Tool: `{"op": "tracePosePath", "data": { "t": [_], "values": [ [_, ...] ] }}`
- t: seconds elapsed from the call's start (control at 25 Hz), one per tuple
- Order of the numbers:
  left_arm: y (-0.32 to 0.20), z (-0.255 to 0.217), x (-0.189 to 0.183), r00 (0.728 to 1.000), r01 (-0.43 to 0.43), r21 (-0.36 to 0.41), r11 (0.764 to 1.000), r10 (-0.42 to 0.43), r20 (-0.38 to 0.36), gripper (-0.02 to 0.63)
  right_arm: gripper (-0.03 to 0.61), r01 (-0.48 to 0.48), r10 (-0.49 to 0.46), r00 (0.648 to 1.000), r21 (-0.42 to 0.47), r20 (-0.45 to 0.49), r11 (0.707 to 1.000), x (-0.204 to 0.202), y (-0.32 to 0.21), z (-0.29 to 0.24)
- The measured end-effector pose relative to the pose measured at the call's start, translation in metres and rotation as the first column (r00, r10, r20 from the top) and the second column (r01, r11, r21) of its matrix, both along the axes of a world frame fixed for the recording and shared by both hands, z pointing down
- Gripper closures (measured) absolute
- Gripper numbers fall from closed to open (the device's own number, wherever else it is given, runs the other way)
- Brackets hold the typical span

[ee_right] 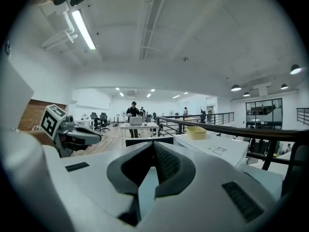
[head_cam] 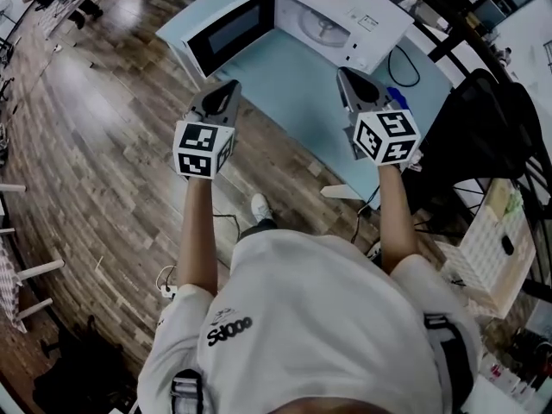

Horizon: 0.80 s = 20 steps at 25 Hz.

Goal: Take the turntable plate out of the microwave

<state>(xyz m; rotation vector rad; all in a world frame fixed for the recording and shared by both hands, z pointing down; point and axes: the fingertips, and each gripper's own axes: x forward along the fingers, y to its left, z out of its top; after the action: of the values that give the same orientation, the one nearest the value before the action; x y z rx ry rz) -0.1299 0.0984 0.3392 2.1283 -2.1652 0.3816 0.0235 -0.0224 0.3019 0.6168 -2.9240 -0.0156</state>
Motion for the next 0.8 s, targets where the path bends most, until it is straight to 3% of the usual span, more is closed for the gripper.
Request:
{"op": "tracePosePath", "data": {
  "t": [0.36, 0.6, 0.8],
  "values": [
    [-0.036, 0.009, -0.044, 0.994, -0.109, -0.02, 0.994, 0.109, -0.022, 0.595, 0.572, -0.088, 0.086, 0.995, -0.033, -0.045, 0.996, -0.044, -0.021, 0.02],
    [-0.061, 0.014, -0.053, 0.981, -0.173, -0.007, 0.985, 0.172, -0.094, 0.595, 0.572, -0.137, 0.135, 0.989, -0.05, -0.058, 0.989, -0.049, -0.03, 0.031],
    [-0.091, 0.031, -0.055, 0.975, -0.188, -0.049, 0.981, 0.18, -0.129, 0.595, 0.572, -0.171, 0.167, 0.984, -0.061, -0.067, 0.983, -0.046, -0.052, 0.038]
  ]
}}
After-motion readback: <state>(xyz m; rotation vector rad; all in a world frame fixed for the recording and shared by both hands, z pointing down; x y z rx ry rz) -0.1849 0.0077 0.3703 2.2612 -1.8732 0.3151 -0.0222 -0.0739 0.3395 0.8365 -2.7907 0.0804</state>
